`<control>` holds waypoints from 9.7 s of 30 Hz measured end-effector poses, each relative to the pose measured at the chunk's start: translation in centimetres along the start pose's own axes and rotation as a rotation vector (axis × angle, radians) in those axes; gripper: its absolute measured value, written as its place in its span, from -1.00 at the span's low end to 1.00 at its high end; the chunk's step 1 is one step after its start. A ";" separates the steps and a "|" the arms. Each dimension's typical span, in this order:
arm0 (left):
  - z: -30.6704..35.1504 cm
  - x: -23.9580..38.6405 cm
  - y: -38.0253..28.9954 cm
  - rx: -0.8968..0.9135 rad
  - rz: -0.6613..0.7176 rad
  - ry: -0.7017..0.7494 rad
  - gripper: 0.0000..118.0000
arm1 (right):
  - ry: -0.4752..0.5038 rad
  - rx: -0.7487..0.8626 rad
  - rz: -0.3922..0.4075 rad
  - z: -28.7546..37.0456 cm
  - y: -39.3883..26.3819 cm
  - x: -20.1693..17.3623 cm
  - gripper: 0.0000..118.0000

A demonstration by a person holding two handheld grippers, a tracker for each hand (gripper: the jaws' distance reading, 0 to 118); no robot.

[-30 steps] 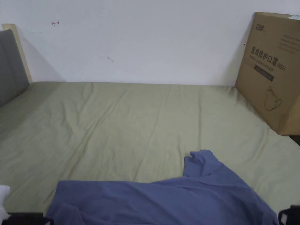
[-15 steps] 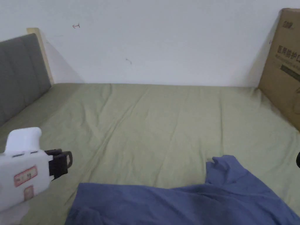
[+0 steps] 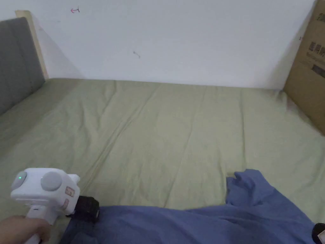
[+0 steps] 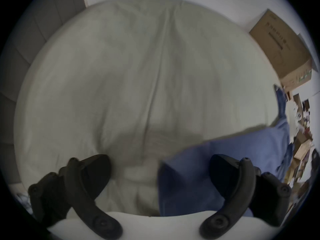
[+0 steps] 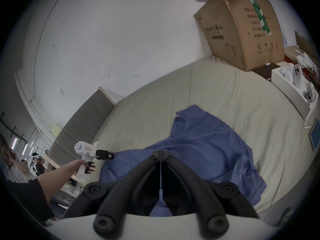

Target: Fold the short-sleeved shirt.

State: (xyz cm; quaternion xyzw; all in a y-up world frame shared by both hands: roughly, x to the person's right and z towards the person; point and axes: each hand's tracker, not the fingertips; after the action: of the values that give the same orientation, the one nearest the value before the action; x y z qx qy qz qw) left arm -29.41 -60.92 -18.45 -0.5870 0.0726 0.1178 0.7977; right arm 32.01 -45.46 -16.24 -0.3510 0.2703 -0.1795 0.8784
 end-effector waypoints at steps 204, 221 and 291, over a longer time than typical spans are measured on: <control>0.4 0.4 -11.7 0.063 0.499 -1.054 0.90 | 0.030 -0.061 0.016 -0.6 -4.9 -5.5 -0.92; 2.5 6.8 -8.2 0.067 0.350 -0.759 -0.79 | 0.035 -0.125 -0.054 -1.5 -4.2 -5.8 -0.92; 35.3 20.5 -17.4 1.408 -0.136 -0.106 -0.99 | -0.031 0.862 0.560 11.7 1.2 -13.5 -0.92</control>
State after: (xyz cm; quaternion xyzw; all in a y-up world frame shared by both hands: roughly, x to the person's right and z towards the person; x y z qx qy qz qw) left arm -5.78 -30.08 2.95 0.0716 0.0559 0.0211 0.9956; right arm 28.51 -31.71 -5.22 0.1262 0.2422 -0.0273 0.9616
